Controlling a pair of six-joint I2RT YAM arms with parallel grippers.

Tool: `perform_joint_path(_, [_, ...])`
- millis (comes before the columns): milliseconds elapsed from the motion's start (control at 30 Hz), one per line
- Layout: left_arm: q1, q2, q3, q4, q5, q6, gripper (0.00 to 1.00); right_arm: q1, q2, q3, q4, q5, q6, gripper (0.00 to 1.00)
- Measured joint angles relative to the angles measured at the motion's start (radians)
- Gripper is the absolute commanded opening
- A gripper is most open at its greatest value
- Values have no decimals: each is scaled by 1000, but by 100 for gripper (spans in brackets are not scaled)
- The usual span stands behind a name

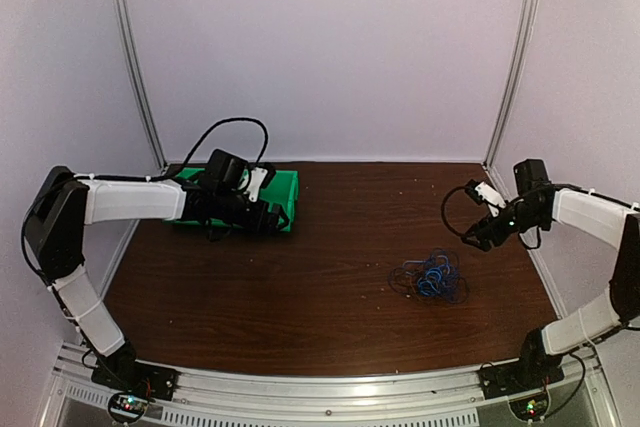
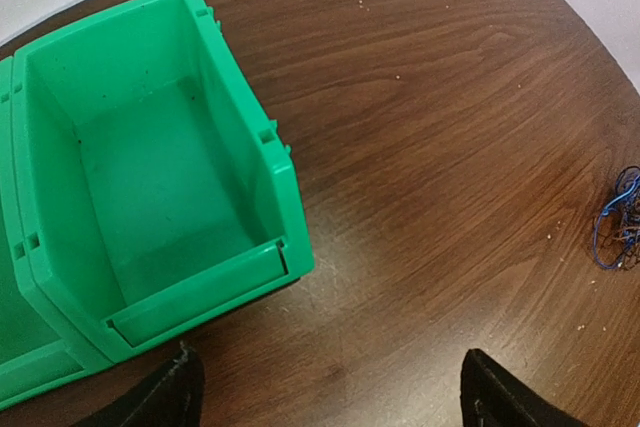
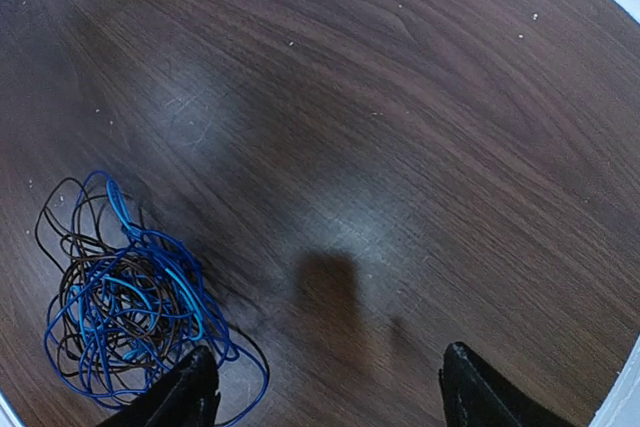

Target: Untangle the cables

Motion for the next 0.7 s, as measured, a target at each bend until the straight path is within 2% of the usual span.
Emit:
perform_joint_path(200, [-6, 4, 25, 11, 6, -31, 89, 1, 117, 5, -6, -21, -50, 57])
perform_joint_path(400, [-25, 7, 39, 24, 13, -42, 88, 3, 277, 71, -56, -49, -102, 56])
perform_joint_path(600, [-31, 10, 39, 24, 19, -41, 88, 6, 290, 85, -87, -71, -123, 51])
perform_joint_path(700, [-31, 10, 39, 21, 24, -32, 83, 7, 263, 85, -128, -52, -150, 51])
